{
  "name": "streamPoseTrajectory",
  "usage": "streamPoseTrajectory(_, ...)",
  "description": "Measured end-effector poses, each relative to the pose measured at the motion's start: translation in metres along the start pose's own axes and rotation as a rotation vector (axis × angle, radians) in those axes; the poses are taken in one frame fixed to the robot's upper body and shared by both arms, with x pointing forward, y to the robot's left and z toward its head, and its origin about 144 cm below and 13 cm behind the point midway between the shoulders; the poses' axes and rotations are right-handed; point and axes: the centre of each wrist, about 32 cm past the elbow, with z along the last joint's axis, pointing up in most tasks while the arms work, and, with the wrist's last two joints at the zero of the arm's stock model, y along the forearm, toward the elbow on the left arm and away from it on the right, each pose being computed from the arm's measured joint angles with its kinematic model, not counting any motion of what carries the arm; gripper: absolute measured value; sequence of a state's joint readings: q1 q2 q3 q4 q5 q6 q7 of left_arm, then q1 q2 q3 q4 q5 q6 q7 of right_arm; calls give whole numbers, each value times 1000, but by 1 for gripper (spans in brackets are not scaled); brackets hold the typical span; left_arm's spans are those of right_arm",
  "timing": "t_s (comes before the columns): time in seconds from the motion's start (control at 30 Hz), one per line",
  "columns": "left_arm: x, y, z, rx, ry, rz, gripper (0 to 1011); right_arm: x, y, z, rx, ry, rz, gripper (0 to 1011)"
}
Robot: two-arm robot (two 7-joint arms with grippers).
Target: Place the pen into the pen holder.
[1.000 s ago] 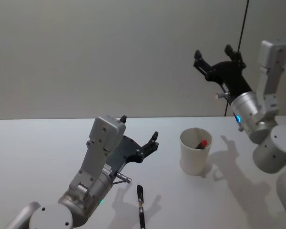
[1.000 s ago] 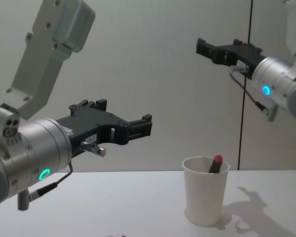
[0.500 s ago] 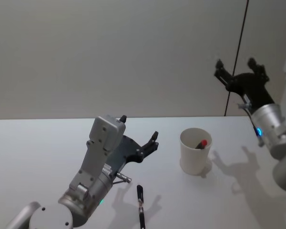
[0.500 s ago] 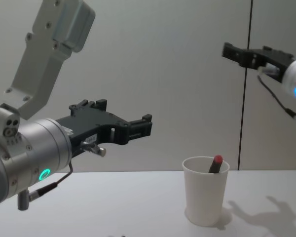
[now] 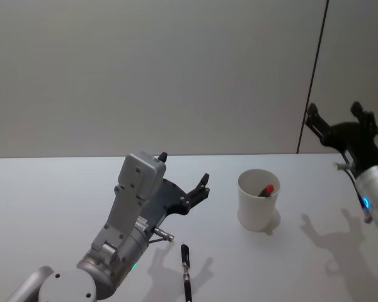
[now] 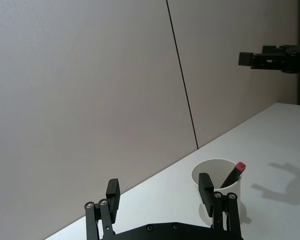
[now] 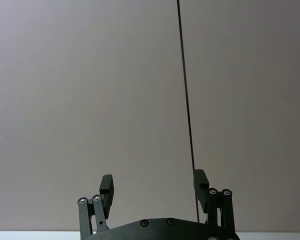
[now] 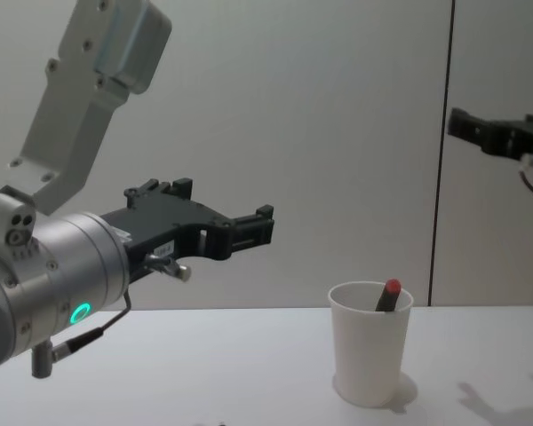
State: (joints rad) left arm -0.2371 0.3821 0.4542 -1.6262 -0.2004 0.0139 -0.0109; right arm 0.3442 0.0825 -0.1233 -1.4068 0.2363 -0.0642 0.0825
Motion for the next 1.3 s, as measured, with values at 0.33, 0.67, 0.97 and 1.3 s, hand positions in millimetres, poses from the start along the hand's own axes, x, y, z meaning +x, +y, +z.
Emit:
streamPoseTrajectory(0.33,0,0,0,0,0,0,1000,10,-23,-8,-40,-24,-31,1001)
streamPoseTrajectory(0.67,0,0,0,0,0,0,1000,19,-34,-16,-79,-61,-57,1001)
streamPoseTrajectory(0.97,0,0,0,0,0,0,1000,26,-39,-27,-129,-91,-73,1001)
streamPoseTrajectory(1.3,0,0,0,0,0,0,1000,30,-41,-32,-155,-107,-79,1001)
